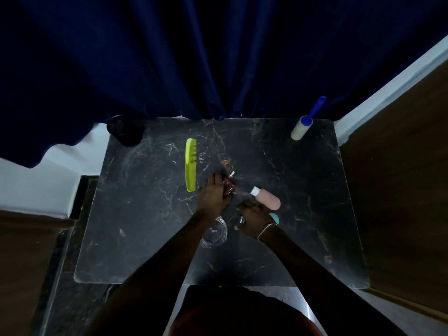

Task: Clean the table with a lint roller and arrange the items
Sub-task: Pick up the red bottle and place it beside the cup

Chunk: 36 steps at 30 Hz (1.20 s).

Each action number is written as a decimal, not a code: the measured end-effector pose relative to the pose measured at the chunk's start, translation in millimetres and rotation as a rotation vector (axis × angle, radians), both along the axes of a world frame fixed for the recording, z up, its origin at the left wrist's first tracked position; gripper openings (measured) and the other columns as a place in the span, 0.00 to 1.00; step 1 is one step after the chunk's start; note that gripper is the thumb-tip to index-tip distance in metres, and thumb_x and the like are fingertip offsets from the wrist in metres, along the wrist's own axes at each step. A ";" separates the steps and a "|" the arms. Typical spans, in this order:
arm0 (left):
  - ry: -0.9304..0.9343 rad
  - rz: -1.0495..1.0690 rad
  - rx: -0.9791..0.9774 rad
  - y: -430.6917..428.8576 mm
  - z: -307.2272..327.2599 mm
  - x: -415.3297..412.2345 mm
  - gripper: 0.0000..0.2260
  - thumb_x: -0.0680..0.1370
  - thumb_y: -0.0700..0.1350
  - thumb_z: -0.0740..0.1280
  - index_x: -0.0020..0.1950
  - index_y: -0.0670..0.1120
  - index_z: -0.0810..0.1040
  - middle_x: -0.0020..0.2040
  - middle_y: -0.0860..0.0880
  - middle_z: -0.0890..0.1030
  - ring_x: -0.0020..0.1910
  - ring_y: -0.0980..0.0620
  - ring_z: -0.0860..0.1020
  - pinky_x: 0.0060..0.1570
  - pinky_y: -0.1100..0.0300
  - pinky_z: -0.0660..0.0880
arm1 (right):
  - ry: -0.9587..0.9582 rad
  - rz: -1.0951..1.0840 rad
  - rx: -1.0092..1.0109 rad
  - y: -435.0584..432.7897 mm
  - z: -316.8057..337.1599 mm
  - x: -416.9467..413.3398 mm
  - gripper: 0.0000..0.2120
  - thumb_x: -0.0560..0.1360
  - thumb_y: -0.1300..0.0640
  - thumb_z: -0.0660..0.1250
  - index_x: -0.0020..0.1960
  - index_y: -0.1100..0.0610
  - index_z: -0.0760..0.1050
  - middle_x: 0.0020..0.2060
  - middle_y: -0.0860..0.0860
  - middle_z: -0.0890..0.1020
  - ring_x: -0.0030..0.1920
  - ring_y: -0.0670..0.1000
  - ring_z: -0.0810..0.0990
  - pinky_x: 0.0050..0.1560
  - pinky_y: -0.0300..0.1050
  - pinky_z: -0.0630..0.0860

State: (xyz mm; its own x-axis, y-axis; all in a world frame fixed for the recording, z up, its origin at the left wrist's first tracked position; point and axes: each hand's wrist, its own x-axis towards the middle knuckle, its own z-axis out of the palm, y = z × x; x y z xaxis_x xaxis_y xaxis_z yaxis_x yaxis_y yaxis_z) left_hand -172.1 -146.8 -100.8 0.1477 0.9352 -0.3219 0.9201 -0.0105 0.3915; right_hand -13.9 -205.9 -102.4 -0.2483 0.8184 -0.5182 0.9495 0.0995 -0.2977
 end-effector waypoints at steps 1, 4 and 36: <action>-0.044 0.035 0.005 -0.5 4.5 -2.8 0.38 0.76 0.55 0.75 0.79 0.43 0.62 0.73 0.42 0.70 0.72 0.41 0.72 0.68 0.45 0.74 | -0.001 0.012 -0.021 0.6 0.8 -2.3 0.28 0.71 0.45 0.72 0.67 0.55 0.73 0.69 0.52 0.74 0.71 0.55 0.71 0.72 0.51 0.67; -0.246 0.212 0.053 -6.2 20.8 -14.0 0.44 0.70 0.50 0.81 0.80 0.43 0.63 0.73 0.43 0.71 0.71 0.42 0.73 0.69 0.47 0.74 | -0.003 0.031 -0.053 1.6 4.4 -8.3 0.27 0.71 0.49 0.73 0.67 0.56 0.73 0.69 0.53 0.74 0.69 0.56 0.73 0.70 0.50 0.69; -0.753 0.362 0.047 -160.8 164.0 -43.6 0.40 0.64 0.58 0.82 0.71 0.66 0.67 0.58 0.62 0.81 0.55 0.61 0.82 0.48 0.57 0.86 | 1.480 -0.636 -0.108 -27.4 171.4 -25.5 0.22 0.72 0.73 0.70 0.65 0.62 0.77 0.57 0.54 0.84 0.52 0.49 0.83 0.57 0.45 0.81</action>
State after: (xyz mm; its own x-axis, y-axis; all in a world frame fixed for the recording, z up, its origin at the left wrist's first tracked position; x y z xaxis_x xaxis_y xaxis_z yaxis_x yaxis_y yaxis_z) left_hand -215.7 -307.7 63.2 -0.0043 0.9762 -0.2168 0.3620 0.2036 0.9097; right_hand -39.4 -233.3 69.0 -0.2095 0.9563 -0.2041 -0.2851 -0.2595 -0.9227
